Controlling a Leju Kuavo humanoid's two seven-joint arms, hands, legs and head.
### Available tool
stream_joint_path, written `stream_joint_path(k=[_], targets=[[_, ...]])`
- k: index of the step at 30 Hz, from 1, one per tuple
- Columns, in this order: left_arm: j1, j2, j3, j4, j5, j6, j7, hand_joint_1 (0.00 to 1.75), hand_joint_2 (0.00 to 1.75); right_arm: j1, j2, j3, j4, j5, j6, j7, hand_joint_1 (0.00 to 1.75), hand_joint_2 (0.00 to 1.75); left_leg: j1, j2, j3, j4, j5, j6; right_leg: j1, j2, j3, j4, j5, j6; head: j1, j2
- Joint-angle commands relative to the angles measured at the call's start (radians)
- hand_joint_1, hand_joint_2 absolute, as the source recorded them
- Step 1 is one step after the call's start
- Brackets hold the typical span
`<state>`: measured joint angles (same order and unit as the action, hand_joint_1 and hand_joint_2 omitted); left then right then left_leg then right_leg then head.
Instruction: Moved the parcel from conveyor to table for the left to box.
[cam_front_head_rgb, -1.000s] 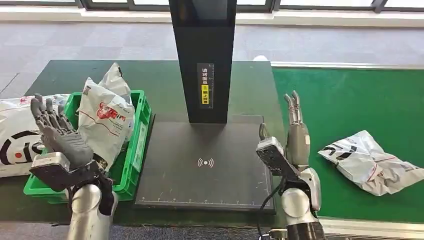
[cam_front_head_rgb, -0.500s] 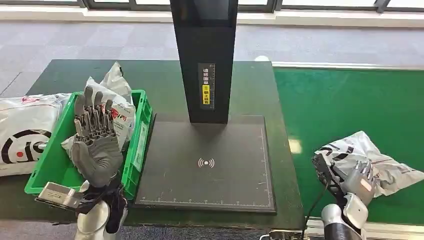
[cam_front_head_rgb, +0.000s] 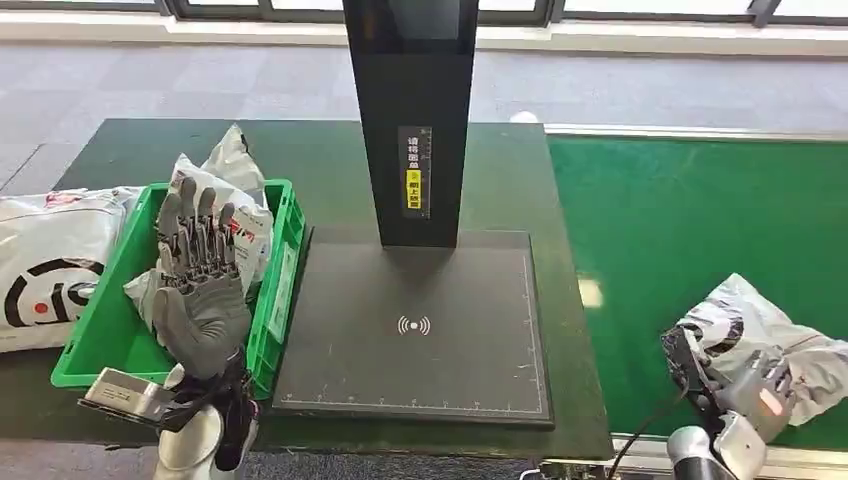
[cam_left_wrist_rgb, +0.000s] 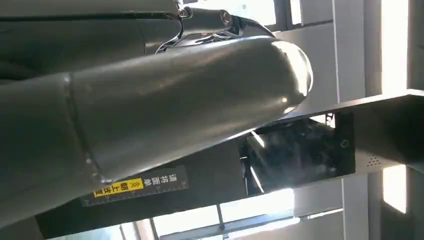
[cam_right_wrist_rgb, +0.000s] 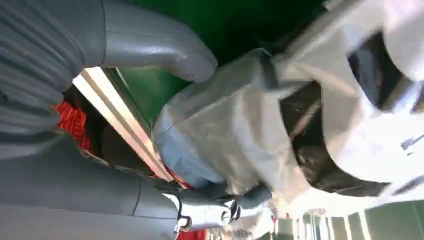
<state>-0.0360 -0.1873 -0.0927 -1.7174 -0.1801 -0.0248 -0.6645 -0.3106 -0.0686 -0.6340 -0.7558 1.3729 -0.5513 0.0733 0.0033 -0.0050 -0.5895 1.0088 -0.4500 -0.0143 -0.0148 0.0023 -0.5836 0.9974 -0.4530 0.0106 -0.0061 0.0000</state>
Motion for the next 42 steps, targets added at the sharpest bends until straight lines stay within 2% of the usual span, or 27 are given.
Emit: stream_joint_path(k=[1, 9, 13, 18, 22, 23, 25, 28, 30, 32, 34, 36, 39, 42], targets=[[-0.048, 0.006, -0.012, 0.092, 0.003, -0.015, 0.006, 0.00, 0.00, -0.129, -0.025, -0.065, 0.254, 0.002, 0.073, -0.032, 1.75, 1.75, 0.001, 0.003, 0.003, -0.002, 0.001, 0.000, 0.001, 0.002, 0.003, -0.003, 0.002, -0.001, 0.000, 0.000], [-0.045, 0.003, -0.010, 0.090, 0.002, -0.017, 0.008, 0.00, 0.00, -0.140, -0.015, -0.062, 0.255, -0.003, 0.079, -0.043, 1.75, 1.75, 0.001, 0.003, 0.004, -0.002, 0.001, 0.000, 0.001, 0.001, 0.003, -0.002, 0.001, -0.001, 0.000, 0.000], [-0.045, 0.001, -0.001, 0.090, 0.000, -0.022, 0.017, 0.00, 0.00, -0.167, 0.013, -0.030, 0.263, -0.015, 0.138, -0.112, 1.75, 1.75, 0.001, 0.004, 0.003, -0.001, 0.000, 0.000, 0.001, 0.003, 0.002, -0.002, 0.001, -0.001, 0.000, 0.000], [-0.043, 0.004, 0.004, 0.090, 0.000, -0.024, 0.017, 0.00, 0.00, -0.201, 0.068, 0.025, 0.235, -0.029, 0.119, -0.175, 1.75, 1.75, 0.001, 0.007, 0.003, -0.002, 0.000, 0.000, 0.001, 0.006, 0.002, -0.001, 0.002, -0.001, 0.000, 0.000], [-0.038, 0.003, 0.005, 0.085, 0.001, -0.025, 0.017, 0.00, 0.00, -0.197, 0.077, 0.043, 0.204, -0.046, 0.121, -0.173, 1.75, 1.75, 0.001, 0.008, 0.004, -0.003, 0.001, -0.001, 0.001, 0.007, 0.002, -0.002, 0.003, -0.002, 0.000, 0.000], [-0.030, 0.003, 0.005, 0.079, -0.002, -0.024, 0.017, 0.00, 0.00, -0.192, 0.097, 0.044, 0.157, -0.112, 0.060, -0.265, 1.75, 1.75, 0.001, 0.007, 0.003, -0.002, 0.001, -0.001, 0.001, 0.006, 0.001, -0.002, 0.002, -0.002, 0.000, 0.000], [-0.011, 0.001, 0.005, 0.065, -0.008, -0.019, 0.015, 0.00, 0.00, -0.169, 0.137, 0.072, 0.035, -0.222, 0.034, -0.381, 1.75, 1.75, 0.001, 0.004, 0.003, -0.002, 0.001, 0.000, 0.001, 0.003, 0.002, -0.001, 0.001, -0.001, 0.000, 0.000], [0.015, 0.010, 0.006, 0.063, -0.011, -0.012, -0.001, 0.00, 0.00, -0.044, 0.206, 0.196, -0.316, -0.488, 0.140, -0.538, 1.75, 1.75, 0.000, 0.004, 0.001, -0.001, 0.001, 0.000, 0.000, 0.003, 0.000, 0.002, 0.001, -0.001, 0.000, 0.000], [0.016, 0.012, 0.009, 0.072, -0.007, -0.016, -0.012, 0.00, 0.00, 0.024, 0.221, 0.270, -0.461, -0.613, 0.224, -0.595, 1.75, 1.75, 0.000, 0.005, 0.003, -0.002, 0.000, 0.000, 0.001, 0.005, 0.002, 0.000, 0.001, -0.002, 0.000, 0.000], [0.008, 0.012, 0.017, 0.087, -0.003, -0.025, -0.020, 0.00, 0.00, 0.086, 0.230, 0.339, -0.582, -0.762, 0.330, -0.664, 1.75, 1.75, 0.000, 0.001, 0.002, -0.002, 0.001, 0.000, 0.001, 0.001, 0.001, 0.001, 0.000, -0.002, 0.000, 0.000], [-0.005, 0.009, 0.021, 0.101, 0.000, -0.033, -0.023, 0.00, 0.00, 0.131, 0.236, 0.390, -0.656, -0.818, 0.376, -0.692, 1.75, 1.75, 0.000, -0.003, 0.000, -0.001, 0.001, 0.000, 0.000, -0.003, 0.001, 0.001, -0.002, -0.001, 0.000, 0.000], [-0.023, 0.009, 0.021, 0.120, 0.004, -0.042, -0.024, 0.00, 0.00, 0.172, 0.242, 0.457, -0.722, -0.874, 0.440, -0.729, 1.75, 1.75, 0.000, -0.002, 0.000, -0.001, 0.001, 0.000, 0.000, -0.002, 0.000, 0.002, -0.001, -0.001, 0.000, 0.000], [-0.041, 0.012, 0.020, 0.135, 0.012, -0.052, -0.026, 0.00, 0.00, 0.222, 0.252, 0.581, -0.819, -0.870, 0.450, -0.767, 1.75, 1.75, 0.001, -0.001, 0.000, -0.001, 0.001, 0.000, 0.001, -0.001, 0.001, 0.001, -0.001, -0.001, 0.000, 0.000], [-0.057, 0.024, 0.022, 0.161, 0.027, -0.064, -0.028, 0.00, 0.00, 0.251, 0.230, 0.713, -0.869, -0.931, 0.541, -0.761, 1.75, 1.75, 0.001, 0.001, 0.000, -0.001, 0.001, 0.000, 0.001, 0.000, 0.000, 0.001, -0.001, -0.001, 0.000, 0.000]])
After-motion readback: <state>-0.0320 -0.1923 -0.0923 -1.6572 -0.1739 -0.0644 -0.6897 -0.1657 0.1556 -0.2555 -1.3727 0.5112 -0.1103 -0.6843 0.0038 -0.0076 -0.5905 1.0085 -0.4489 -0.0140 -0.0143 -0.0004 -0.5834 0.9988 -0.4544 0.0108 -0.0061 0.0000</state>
